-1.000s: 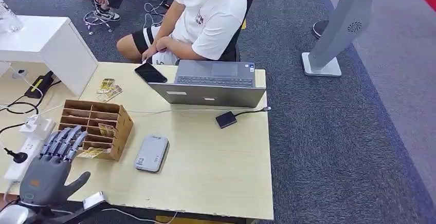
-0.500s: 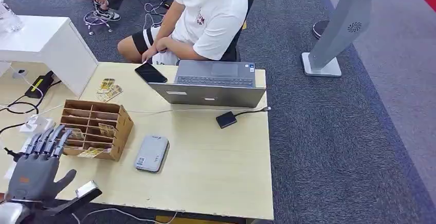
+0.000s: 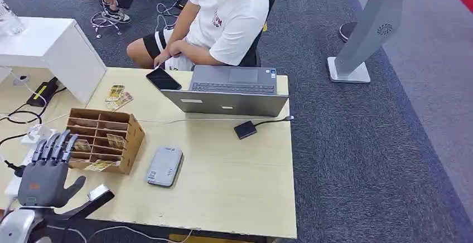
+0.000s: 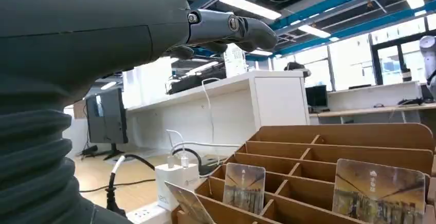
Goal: Pass the card to the sensor for recognition and then transmit it.
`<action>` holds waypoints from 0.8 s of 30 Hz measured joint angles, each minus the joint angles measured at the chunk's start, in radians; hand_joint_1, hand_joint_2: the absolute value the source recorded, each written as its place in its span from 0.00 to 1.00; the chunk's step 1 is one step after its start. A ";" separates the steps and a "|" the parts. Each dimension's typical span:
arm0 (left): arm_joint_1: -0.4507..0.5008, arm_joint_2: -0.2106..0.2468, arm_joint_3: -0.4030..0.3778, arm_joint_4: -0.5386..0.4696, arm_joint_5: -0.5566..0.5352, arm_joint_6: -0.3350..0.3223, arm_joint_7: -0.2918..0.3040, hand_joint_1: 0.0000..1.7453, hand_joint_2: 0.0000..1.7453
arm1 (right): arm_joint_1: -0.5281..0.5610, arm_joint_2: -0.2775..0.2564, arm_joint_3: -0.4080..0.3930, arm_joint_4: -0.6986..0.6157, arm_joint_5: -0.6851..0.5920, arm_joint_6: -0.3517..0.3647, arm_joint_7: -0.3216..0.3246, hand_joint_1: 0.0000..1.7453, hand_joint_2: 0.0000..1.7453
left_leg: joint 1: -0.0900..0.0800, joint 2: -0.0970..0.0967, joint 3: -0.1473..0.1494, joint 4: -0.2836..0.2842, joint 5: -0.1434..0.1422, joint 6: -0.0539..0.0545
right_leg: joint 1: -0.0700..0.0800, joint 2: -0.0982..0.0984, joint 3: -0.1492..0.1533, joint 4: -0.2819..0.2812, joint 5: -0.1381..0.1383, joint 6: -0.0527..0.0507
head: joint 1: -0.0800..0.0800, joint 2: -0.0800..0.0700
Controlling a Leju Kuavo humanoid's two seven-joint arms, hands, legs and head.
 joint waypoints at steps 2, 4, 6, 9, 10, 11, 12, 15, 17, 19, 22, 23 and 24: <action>-0.019 -0.005 -0.002 0.023 -0.004 0.000 -0.002 0.00 1.00 | 0.000 0.000 0.000 0.000 0.000 0.004 0.000 0.00 1.00 | 0.000 0.000 0.000 0.000 0.000 0.000 | 0.000 0.000 0.000 0.000 0.000 0.000 | 0.000 0.000; -0.038 -0.010 -0.004 0.040 -0.007 0.000 -0.003 0.00 1.00 | -0.001 0.000 0.000 0.000 0.000 0.005 -0.001 0.00 1.00 | 0.000 0.000 0.000 0.000 0.000 0.000 | 0.000 0.000 0.000 0.000 0.000 0.000 | 0.000 0.000; -0.053 -0.015 -0.006 0.051 -0.007 0.000 -0.003 0.00 1.00 | -0.001 0.000 0.000 0.000 0.000 0.005 -0.002 0.00 1.00 | 0.000 0.000 0.000 0.000 0.000 0.000 | 0.000 0.000 0.000 0.000 0.000 0.000 | 0.000 0.000; -0.064 -0.018 -0.010 0.066 -0.006 0.000 -0.004 0.00 1.00 | -0.001 0.000 0.000 0.000 0.000 0.007 -0.006 0.00 1.00 | 0.000 0.000 0.000 0.000 0.000 0.000 | 0.000 0.000 0.000 0.000 0.000 0.000 | 0.000 0.000; -0.068 -0.018 -0.011 0.073 -0.006 0.000 -0.004 0.00 1.00 | 0.000 0.000 0.000 0.000 0.002 0.008 -0.008 0.00 1.00 | 0.000 0.000 0.000 0.000 0.000 0.000 | 0.000 0.000 0.000 0.000 0.000 0.000 | 0.000 0.000; -0.074 -0.018 -0.013 0.082 -0.005 0.000 -0.003 0.00 1.00 | -0.001 0.000 0.000 0.000 0.005 0.010 -0.008 0.00 1.00 | 0.000 0.000 0.000 0.000 0.000 0.000 | 0.000 0.000 0.000 0.000 0.000 0.000 | 0.000 0.000; -0.077 -0.018 -0.014 0.091 -0.002 0.000 -0.002 0.00 1.00 | -0.001 0.000 0.000 0.000 0.009 0.010 -0.008 0.00 1.00 | 0.000 0.000 0.000 0.000 0.000 0.000 | 0.000 0.000 0.000 0.000 0.000 0.000 | 0.000 0.000; -0.087 -0.018 -0.018 0.114 0.005 0.000 0.001 0.00 1.00 | -0.001 0.000 0.000 0.000 0.016 0.014 -0.008 0.00 1.00 | 0.000 0.000 0.000 0.000 0.000 0.000 | 0.000 0.000 0.000 0.000 0.000 0.000 | 0.000 0.000; -0.097 -0.018 -0.022 0.134 0.016 0.006 -0.005 0.00 1.00 | -0.001 0.000 0.000 0.000 0.015 0.015 -0.009 0.00 1.00 | 0.000 0.000 0.000 0.000 0.000 0.000 | 0.000 0.000 0.000 0.000 0.000 0.000 | 0.000 0.000; -0.102 -0.022 -0.032 0.143 0.022 0.012 -0.010 0.00 1.00 | -0.001 0.000 0.000 0.000 0.013 0.018 -0.010 0.00 1.00 | 0.000 0.000 0.000 0.000 0.000 0.000 | 0.000 0.000 0.000 0.000 0.000 0.000 | 0.000 0.000; -0.111 -0.032 -0.051 0.153 0.024 0.021 -0.014 0.00 1.00 | -0.001 0.000 0.000 0.000 0.014 0.018 -0.019 0.00 1.00 | 0.000 0.000 0.000 0.000 0.000 0.000 | 0.000 0.000 0.000 0.000 0.000 0.000 | 0.000 0.000; -0.112 -0.035 -0.058 0.155 0.024 0.021 -0.014 0.00 1.00 | -0.001 0.000 0.000 0.000 0.015 0.018 -0.021 0.00 1.00 | 0.000 0.000 0.000 0.000 0.000 0.000 | 0.000 0.000 0.000 0.000 0.000 0.000 | 0.000 0.000; -0.112 -0.038 -0.064 0.155 0.025 0.021 -0.014 0.00 1.00 | 0.000 0.000 0.000 0.000 0.015 0.018 -0.022 0.00 1.00 | 0.000 0.000 0.000 0.000 0.000 0.000 | 0.000 0.000 0.000 0.000 0.000 0.000 | 0.000 0.000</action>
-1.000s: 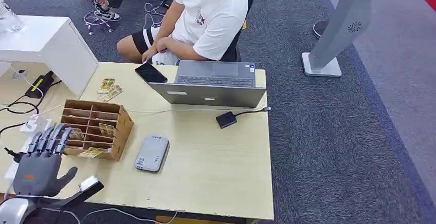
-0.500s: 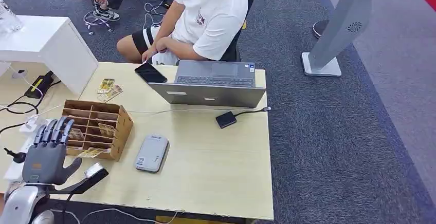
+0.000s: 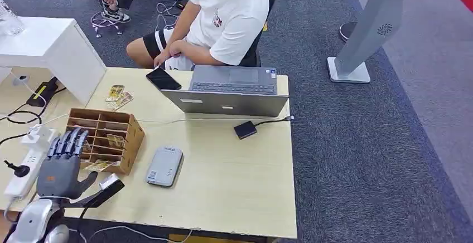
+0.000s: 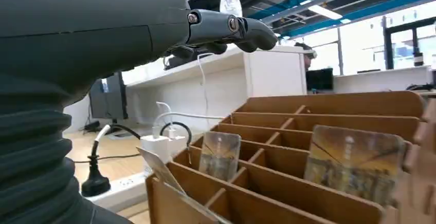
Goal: Pass the card to the sensor for recognition and then transmit it.
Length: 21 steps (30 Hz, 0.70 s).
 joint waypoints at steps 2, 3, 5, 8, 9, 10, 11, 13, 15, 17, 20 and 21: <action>-0.001 -0.004 -0.009 0.000 0.000 0.002 0.000 0.00 1.00 | 0.000 0.000 0.000 0.000 0.000 -0.002 0.000 0.00 1.00 | 0.000 0.000 0.000 0.000 0.000 0.000 | 0.000 0.000 0.000 0.000 0.000 0.000 | 0.000 0.000; 0.000 -0.005 -0.015 0.001 0.000 0.003 0.000 0.00 1.00 | 0.000 0.000 0.000 0.000 0.000 -0.002 0.000 0.00 1.00 | 0.000 0.000 0.000 0.000 0.000 0.000 | 0.000 0.000 0.000 0.000 0.000 0.000 | 0.000 0.000; -0.001 -0.006 -0.020 0.001 0.000 0.003 0.000 0.00 1.00 | 0.000 0.000 0.000 0.000 0.000 -0.003 0.000 0.00 1.00 | 0.000 0.000 0.000 0.000 0.000 0.000 | 0.000 0.000 0.000 0.000 0.000 0.000 | 0.000 0.000; -0.001 -0.009 -0.024 0.001 0.001 0.004 0.000 0.00 1.00 | 0.000 0.000 0.000 0.000 0.000 -0.003 0.001 0.00 1.00 | 0.000 0.000 0.000 0.000 0.000 0.000 | 0.000 0.000 0.000 0.000 0.000 0.000 | 0.000 0.000; -0.001 -0.009 -0.026 0.001 0.001 0.004 0.000 0.00 1.00 | 0.000 0.000 0.000 0.000 0.000 -0.003 0.001 0.00 1.00 | 0.000 0.000 0.000 0.000 0.000 0.000 | 0.000 0.000 0.000 0.000 0.000 0.000 | 0.000 0.000; -0.002 -0.009 -0.027 0.001 0.001 0.004 0.000 0.00 1.00 | 0.000 0.000 0.000 0.000 0.000 -0.003 0.001 0.00 1.00 | 0.000 0.000 0.000 0.000 0.000 0.000 | 0.000 0.000 0.000 0.000 0.000 0.000 | 0.000 0.000; -0.002 -0.009 -0.028 0.001 0.001 0.004 0.000 0.00 1.00 | 0.000 0.000 0.000 0.000 0.000 -0.003 0.001 0.00 1.00 | 0.000 0.000 0.000 0.000 0.000 0.000 | 0.000 0.000 0.000 0.000 0.000 0.000 | 0.000 0.000; -0.002 -0.009 -0.031 0.001 0.001 0.006 0.000 0.00 1.00 | 0.000 0.000 0.000 0.000 0.000 -0.003 0.003 0.00 1.00 | 0.000 0.000 0.000 0.000 0.000 0.000 | 0.000 0.000 0.000 0.000 0.000 0.000 | 0.000 0.000; -0.001 -0.009 -0.035 0.001 0.000 0.006 0.000 0.00 1.00 | 0.000 0.000 0.000 0.000 0.000 -0.003 0.003 0.00 1.00 | 0.000 0.000 0.000 0.000 0.000 0.000 | 0.000 0.000 0.000 0.000 0.000 0.000 | 0.000 0.000; -0.001 -0.009 -0.039 0.001 0.000 0.006 0.000 0.00 1.00 | 0.000 0.000 0.000 0.000 0.000 -0.003 0.006 0.00 1.00 | 0.000 0.000 0.000 0.000 0.000 0.000 | 0.000 0.000 0.000 0.000 0.000 0.000 | 0.000 0.000; -0.001 -0.009 -0.041 0.001 0.001 0.006 0.011 0.00 1.00 | 0.000 0.000 0.000 0.000 0.000 -0.003 0.007 0.00 1.00 | 0.000 0.000 0.000 0.000 0.000 0.000 | 0.000 0.000 0.000 0.000 0.000 0.000 | 0.000 0.000; -0.001 -0.009 -0.041 0.001 0.005 0.006 0.018 0.00 1.00 | 0.000 0.000 0.000 0.000 0.000 -0.003 0.007 0.00 1.00 | 0.000 0.000 0.000 0.000 0.000 0.000 | 0.000 0.000 0.000 0.000 0.000 0.000 | 0.000 0.000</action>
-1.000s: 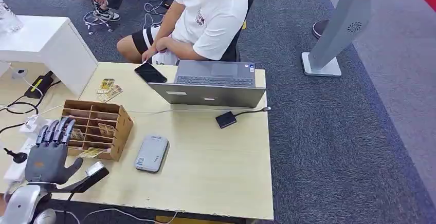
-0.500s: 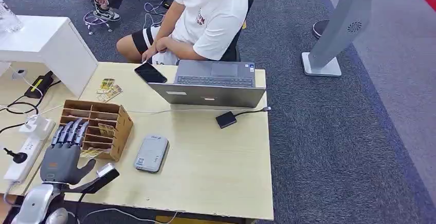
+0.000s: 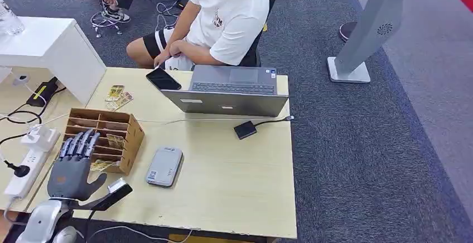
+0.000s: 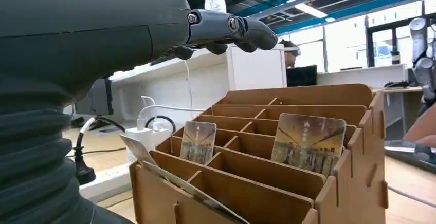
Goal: Pass the card to the sensor for recognition and then transmit it.
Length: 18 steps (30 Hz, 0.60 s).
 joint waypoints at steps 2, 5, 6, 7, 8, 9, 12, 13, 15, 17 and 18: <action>0.000 0.001 0.000 0.000 0.005 0.000 0.011 0.00 1.00 | 0.000 0.000 0.000 0.000 0.000 0.000 0.000 0.00 1.00 | 0.000 0.000 0.000 0.000 0.000 0.000 | 0.000 0.000 0.000 0.000 0.000 0.000 | 0.000 0.000; 0.002 0.006 0.000 0.000 0.020 0.003 0.021 0.00 1.00 | 0.000 0.000 0.000 0.000 0.000 0.000 0.000 0.00 1.00 | 0.000 0.000 0.000 0.000 0.000 0.000 | 0.000 0.000 0.000 0.000 0.000 0.000 | 0.000 0.000; 0.004 0.008 0.000 0.000 0.024 0.003 0.021 0.00 1.00 | 0.000 0.000 0.000 0.000 0.000 0.000 -0.001 0.00 1.00 | 0.000 0.000 0.000 0.000 0.000 0.000 | 0.000 0.000 0.000 0.000 0.000 0.000 | 0.000 0.000; 0.005 0.010 0.001 0.000 0.030 0.003 0.021 0.00 1.00 | 0.000 0.000 0.000 0.000 0.000 0.000 -0.001 0.00 1.00 | 0.000 0.000 0.000 0.000 0.000 0.000 | 0.000 0.000 0.000 0.000 0.000 0.000 | 0.000 0.000; 0.006 0.013 0.001 0.000 0.033 0.003 0.021 0.00 1.00 | 0.000 0.000 0.000 0.000 0.000 0.000 -0.001 0.00 1.00 | 0.000 0.000 0.000 0.000 0.000 0.000 | 0.000 0.000 0.000 0.000 0.000 0.000 | 0.000 0.000; 0.007 0.014 0.001 0.000 0.036 0.003 0.021 0.00 1.00 | 0.000 0.000 0.000 0.000 0.000 0.000 -0.001 0.00 1.00 | 0.000 0.000 0.000 0.000 0.000 0.000 | 0.000 0.000 0.000 0.000 0.000 0.000 | 0.000 0.000; 0.009 0.017 0.002 0.000 0.036 0.002 0.020 0.00 1.00 | 0.000 0.000 -0.001 0.000 0.000 0.002 -0.001 0.00 1.00 | 0.000 0.000 0.000 0.000 0.000 0.000 | 0.000 0.000 0.000 0.000 0.000 0.000 | 0.000 0.000; 0.009 0.017 0.002 0.000 0.036 0.002 0.020 0.00 1.00 | 0.000 0.000 -0.001 0.000 0.000 0.002 -0.001 0.00 1.00 | 0.000 0.000 0.000 0.000 0.000 0.000 | 0.000 0.000 0.000 0.000 0.000 0.000 | 0.000 0.000; 0.010 0.017 0.003 0.000 0.036 0.002 0.020 0.00 1.00 | 0.000 0.000 -0.001 0.000 0.000 0.002 -0.001 0.00 1.00 | 0.000 0.000 0.000 0.000 0.000 0.000 | 0.000 0.000 0.000 0.000 0.000 0.000 | 0.000 0.000; 0.010 0.016 0.003 0.000 0.035 0.002 0.020 0.00 1.00 | 0.000 0.000 -0.001 0.000 0.002 0.003 -0.001 0.00 1.00 | 0.000 0.000 0.000 0.000 0.000 0.000 | 0.000 0.000 0.000 0.000 0.000 0.000 | 0.000 0.000; 0.010 0.016 0.003 0.000 0.035 0.002 0.018 0.00 1.00 | 0.000 0.000 -0.001 0.000 0.003 0.003 -0.001 0.00 1.00 | 0.000 0.000 0.000 0.000 0.000 0.000 | 0.000 0.000 0.000 0.000 0.000 0.000 | 0.000 0.000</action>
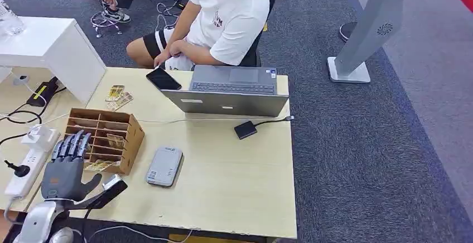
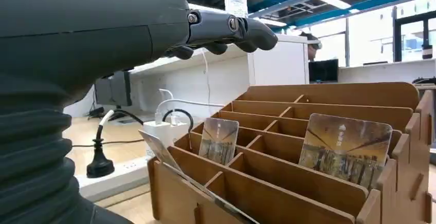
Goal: Pass the card to the sensor for recognition and then transmit it.
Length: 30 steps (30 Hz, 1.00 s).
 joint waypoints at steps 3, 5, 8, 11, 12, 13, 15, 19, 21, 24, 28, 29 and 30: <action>0.000 0.000 0.000 0.000 -0.002 0.000 -0.005 1.00 1.00 | 0.000 0.000 0.000 0.000 0.000 0.000 0.000 0.00 1.00 | 0.000 0.000 0.000 0.000 0.000 0.000 | 0.000 0.000 0.000 0.000 0.000 0.000 | 0.000 0.000; 0.000 0.000 0.000 0.000 -0.002 -0.006 -0.005 1.00 1.00 | 0.000 0.000 0.000 0.000 0.000 0.000 0.000 0.00 1.00 | 0.000 0.000 0.000 0.000 0.000 0.000 | 0.000 0.000 0.000 0.000 0.000 0.000 | 0.000 0.000; 0.000 0.000 0.000 0.000 0.005 -0.030 -0.005 1.00 1.00 | 0.000 0.000 0.000 0.000 0.000 0.000 0.000 0.00 1.00 | 0.000 0.000 0.000 0.000 0.000 0.000 | 0.000 0.000 0.000 0.000 0.000 0.000 | 0.000 0.000; 0.001 0.000 0.000 0.000 0.012 -0.031 -0.005 1.00 1.00 | 0.000 0.000 0.000 0.000 0.000 0.003 0.000 0.00 1.00 | 0.000 0.000 0.000 0.000 0.000 0.000 | 0.000 0.000 0.000 0.000 0.000 0.000 | 0.000 0.000; 0.001 0.000 0.000 0.000 0.013 -0.031 -0.005 1.00 1.00 | 0.000 0.000 0.000 0.000 0.000 0.003 0.000 0.00 1.00 | 0.000 0.000 0.000 0.000 0.000 0.000 | 0.000 0.000 0.000 0.000 0.000 0.000 | 0.000 0.000; 0.001 0.000 0.000 0.000 0.018 -0.032 -0.005 1.00 1.00 | 0.000 0.000 0.000 0.000 0.002 0.003 0.000 0.00 1.00 | 0.000 0.000 0.000 0.000 0.000 0.000 | 0.000 0.000 0.000 0.000 0.000 0.000 | 0.000 0.000; 0.001 0.000 0.000 0.000 0.023 -0.039 -0.005 1.00 1.00 | 0.000 0.000 0.000 0.000 0.003 0.003 0.000 0.00 1.00 | 0.000 0.000 0.000 0.000 0.000 0.000 | 0.000 0.000 0.000 0.000 0.000 0.000 | 0.000 0.000; 0.001 0.003 0.000 0.000 0.037 -0.050 -0.006 1.00 1.00 | 0.000 0.000 0.000 0.000 0.003 0.003 -0.003 0.00 1.00 | 0.000 0.000 0.000 0.000 0.000 0.000 | 0.000 0.000 0.000 0.000 0.000 0.000 | 0.000 0.000; 0.001 0.007 0.000 0.000 0.041 -0.055 -0.007 1.00 1.00 | 0.000 0.000 0.000 0.000 0.003 0.003 -0.003 0.00 1.00 | 0.000 0.000 0.000 0.000 0.000 0.000 | 0.000 0.000 0.000 0.000 0.000 0.000 | 0.000 0.000; 0.000 0.009 0.000 0.000 0.047 -0.062 -0.007 1.00 1.00 | 0.001 0.000 0.000 0.000 0.003 0.003 -0.004 0.00 1.00 | 0.000 0.000 0.000 0.000 0.000 0.000 | 0.000 0.000 0.000 0.000 0.000 0.000 | 0.000 0.000; 0.000 0.010 0.000 0.000 0.049 -0.061 -0.009 1.00 1.00 | 0.001 0.000 0.000 0.000 0.003 0.003 -0.005 0.00 1.00 | 0.000 0.000 0.000 0.000 0.000 0.000 | 0.000 0.000 0.000 0.000 0.000 0.000 | 0.000 0.000; 0.000 0.009 0.000 0.000 0.051 -0.055 -0.016 1.00 1.00 | 0.001 0.000 -0.001 0.000 0.003 0.003 -0.005 0.00 1.00 | 0.000 0.000 0.000 0.000 0.000 0.000 | 0.000 0.000 0.000 0.000 0.000 0.000 | 0.000 0.000; 0.001 0.009 0.000 -0.001 0.052 -0.048 -0.019 1.00 1.00 | 0.001 0.000 -0.001 0.000 0.003 0.003 -0.006 0.00 1.00 | 0.000 0.000 0.000 0.000 0.000 0.000 | 0.000 0.000 0.000 0.000 0.000 0.000 | 0.000 0.000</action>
